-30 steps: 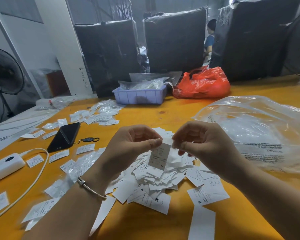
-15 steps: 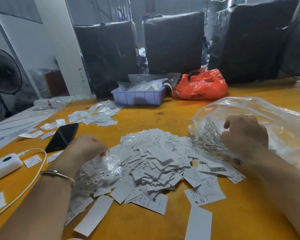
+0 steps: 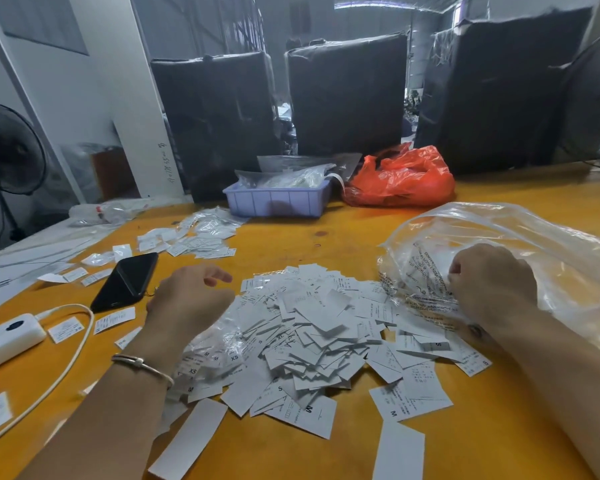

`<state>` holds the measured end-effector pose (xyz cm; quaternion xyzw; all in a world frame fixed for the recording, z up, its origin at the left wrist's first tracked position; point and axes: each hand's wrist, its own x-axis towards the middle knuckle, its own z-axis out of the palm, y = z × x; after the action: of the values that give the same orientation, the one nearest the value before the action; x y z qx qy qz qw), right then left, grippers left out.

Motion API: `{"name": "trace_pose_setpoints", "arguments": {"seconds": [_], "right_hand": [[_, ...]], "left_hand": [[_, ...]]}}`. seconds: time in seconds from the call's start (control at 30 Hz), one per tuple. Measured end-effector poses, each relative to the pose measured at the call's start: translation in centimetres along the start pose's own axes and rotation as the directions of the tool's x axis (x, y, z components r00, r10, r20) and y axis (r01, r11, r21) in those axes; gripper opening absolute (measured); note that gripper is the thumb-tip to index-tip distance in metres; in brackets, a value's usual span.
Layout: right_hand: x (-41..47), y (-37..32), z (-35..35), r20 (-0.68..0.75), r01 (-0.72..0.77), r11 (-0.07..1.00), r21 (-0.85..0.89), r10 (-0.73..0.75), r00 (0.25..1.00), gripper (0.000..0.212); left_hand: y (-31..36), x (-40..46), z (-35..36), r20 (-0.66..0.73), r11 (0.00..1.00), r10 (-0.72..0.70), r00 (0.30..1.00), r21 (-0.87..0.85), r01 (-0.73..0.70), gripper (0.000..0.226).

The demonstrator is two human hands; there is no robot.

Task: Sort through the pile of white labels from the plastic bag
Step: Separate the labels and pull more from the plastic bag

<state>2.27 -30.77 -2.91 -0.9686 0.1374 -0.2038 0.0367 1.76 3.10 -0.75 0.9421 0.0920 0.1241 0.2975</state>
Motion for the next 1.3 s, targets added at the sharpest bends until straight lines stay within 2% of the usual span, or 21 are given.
{"name": "trace_pose_setpoints", "arguments": {"seconds": [0.17,0.3,0.4,0.57,0.7,0.77,0.8,0.87,0.93,0.97,1.0,1.1,1.2,1.23,1.3], "right_hand": [[0.1,-0.1,-0.2,-0.065,-0.011,0.991,0.131,0.02,0.998,0.014],[0.1,-0.3,0.1,-0.168,0.041,0.978,0.204,-0.006,0.986,0.007],[0.4,-0.2,0.3,-0.222,0.064,0.963,0.262,-0.005,0.975,0.011],[0.5,-0.4,0.5,-0.291,0.068,0.948,0.312,0.027,0.956,0.022],[0.5,-0.1,0.4,-0.329,0.144,0.899,0.413,0.0,0.944,0.019],[0.0,-0.6,-0.1,-0.36,0.223,0.794,0.566,-0.006,0.933,0.011],[-0.4,-1.2,-0.6,-0.334,0.23,0.683,0.693,0.022,0.942,0.006],[-1.2,-2.3,-1.7,-0.175,0.152,0.32,0.935,0.042,0.984,0.006],[-2.1,-3.5,-2.6,0.015,-0.02,-0.074,0.997,-0.072,0.997,0.015],[-2.6,-3.9,-2.9,0.083,-0.114,-0.197,0.974,-0.156,0.984,0.02],[-3.0,-4.4,-3.0,0.127,-0.188,-0.262,0.947,-0.233,0.964,0.025],[-4.0,-5.5,-2.9,0.178,-0.302,-0.273,0.913,-0.399,0.899,0.036],[-4.7,-6.1,-2.5,0.169,-0.284,-0.172,0.943,-0.486,0.857,0.04],[-5.0,-6.3,-2.4,0.156,-0.252,-0.131,0.959,-0.5,0.852,0.039],[-5.4,-6.5,-2.2,0.121,-0.173,-0.055,0.983,-0.512,0.85,0.036]], "left_hand": [[1.7,-1.6,1.3,-0.061,0.984,0.167,0.984,-0.059,-0.171,0.015],[2.6,-2.8,2.7,0.01,0.962,0.267,0.964,-0.065,-0.266,0.014],[2.7,-3.1,3.3,0.06,0.952,0.301,0.952,-0.078,-0.296,0.015],[2.6,-3.0,3.4,0.067,0.945,0.322,0.944,-0.083,-0.316,0.016],[2.6,-2.9,3.4,0.067,0.941,0.333,0.94,-0.077,-0.328,0.015],[2.7,-3.0,3.4,0.061,0.939,0.34,0.939,-0.082,-0.334,0.016],[2.8,-3.0,3.4,0.062,0.936,0.345,0.937,-0.096,-0.338,0.016],[2.9,-3.0,3.4,0.074,0.927,0.359,0.93,-0.145,-0.346,0.015],[3.1,-3.0,3.4,0.094,0.91,0.373,0.923,-0.229,-0.345,0.01],[3.1,-3.0,3.3,0.105,0.898,0.372,0.922,-0.293,-0.329,0.009],[3.3,-3.0,3.2,0.128,0.881,0.366,0.922,-0.366,-0.299,0.011],[3.8,-3.3,3.0,0.266,0.801,0.388,0.882,-0.57,-0.181,0.036],[4.1,-3.7,2.9,0.366,0.712,0.461,0.809,-0.696,-0.091,0.054],[4.2,-3.8,2.8,0.384,0.704,0.478,0.79,-0.705,-0.083,0.056],[4.2,-3.9,2.6,0.4,0.717,0.498,0.769,-0.689,-0.106,0.044]]}}
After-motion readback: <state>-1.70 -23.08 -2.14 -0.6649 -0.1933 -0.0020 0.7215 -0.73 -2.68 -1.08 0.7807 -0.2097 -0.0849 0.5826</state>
